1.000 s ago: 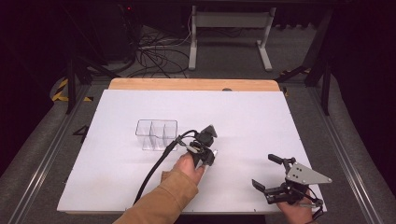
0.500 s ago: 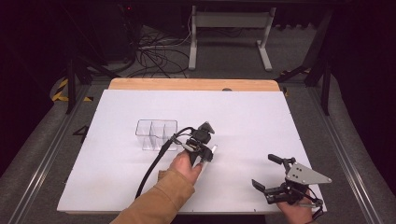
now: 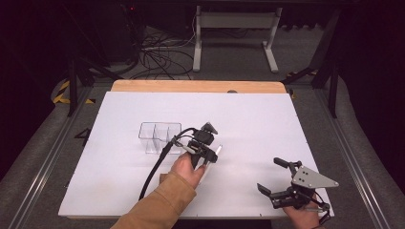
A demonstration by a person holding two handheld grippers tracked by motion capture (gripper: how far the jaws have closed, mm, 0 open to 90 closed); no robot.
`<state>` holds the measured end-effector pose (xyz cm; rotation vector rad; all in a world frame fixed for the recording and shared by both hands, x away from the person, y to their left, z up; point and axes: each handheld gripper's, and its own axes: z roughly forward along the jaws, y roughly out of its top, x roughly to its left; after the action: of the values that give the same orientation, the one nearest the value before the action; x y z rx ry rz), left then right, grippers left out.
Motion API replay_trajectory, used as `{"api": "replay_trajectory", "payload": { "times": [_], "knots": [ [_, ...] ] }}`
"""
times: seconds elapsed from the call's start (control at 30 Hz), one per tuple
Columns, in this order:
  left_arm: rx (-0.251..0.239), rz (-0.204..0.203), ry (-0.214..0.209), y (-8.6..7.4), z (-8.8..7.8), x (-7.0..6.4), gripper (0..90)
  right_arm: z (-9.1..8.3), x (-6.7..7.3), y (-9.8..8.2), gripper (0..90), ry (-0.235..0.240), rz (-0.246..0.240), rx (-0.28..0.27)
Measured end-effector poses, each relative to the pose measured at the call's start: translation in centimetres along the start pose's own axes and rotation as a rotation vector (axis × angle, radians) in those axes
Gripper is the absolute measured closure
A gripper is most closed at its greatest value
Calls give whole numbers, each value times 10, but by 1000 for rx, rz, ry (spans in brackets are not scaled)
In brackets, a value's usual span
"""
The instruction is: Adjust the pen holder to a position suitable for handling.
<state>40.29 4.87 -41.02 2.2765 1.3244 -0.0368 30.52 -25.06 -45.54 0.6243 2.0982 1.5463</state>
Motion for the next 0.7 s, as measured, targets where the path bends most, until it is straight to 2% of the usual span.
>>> {"api": "replay_trajectory", "payload": {
  "times": [0.03,0.07,0.13,0.2,0.27,0.3,0.4,0.43,0.47,0.5,0.53,0.57,0.7],
  "knots": [
    [-11,7,-6,0,-3,-1,786,0,0,0,2,0,0,0],
    [-48,23,-14,-2,-9,-2,786,0,0,0,2,0,0,-1],
    [-89,46,-25,-4,-16,-4,786,0,0,0,2,0,2,0],
    [-108,54,-27,-4,-20,-5,786,1,1,0,2,2,2,0],
    [-154,70,-51,-6,-26,-6,786,1,1,0,2,3,2,-1],
    [-175,82,-42,-7,-30,-5,786,1,1,0,2,3,2,-1],
    [-241,101,-47,-10,-39,-3,786,1,1,0,1,4,2,-3],
    [-277,106,-57,-11,-44,-1,786,1,1,0,2,5,1,-3],
    [-277,106,-57,-11,-44,-1,786,1,1,0,2,5,2,-3],
    [-310,116,-69,-13,-49,1,786,1,1,0,2,5,2,-3],
    [-310,116,-69,-13,-49,1,786,1,1,0,2,5,2,-3],
    [-347,132,-62,-15,-54,2,786,1,1,0,2,6,3,-2],
    [-394,147,-74,-18,-60,3,786,1,1,0,2,8,2,-4]
  ]
}}
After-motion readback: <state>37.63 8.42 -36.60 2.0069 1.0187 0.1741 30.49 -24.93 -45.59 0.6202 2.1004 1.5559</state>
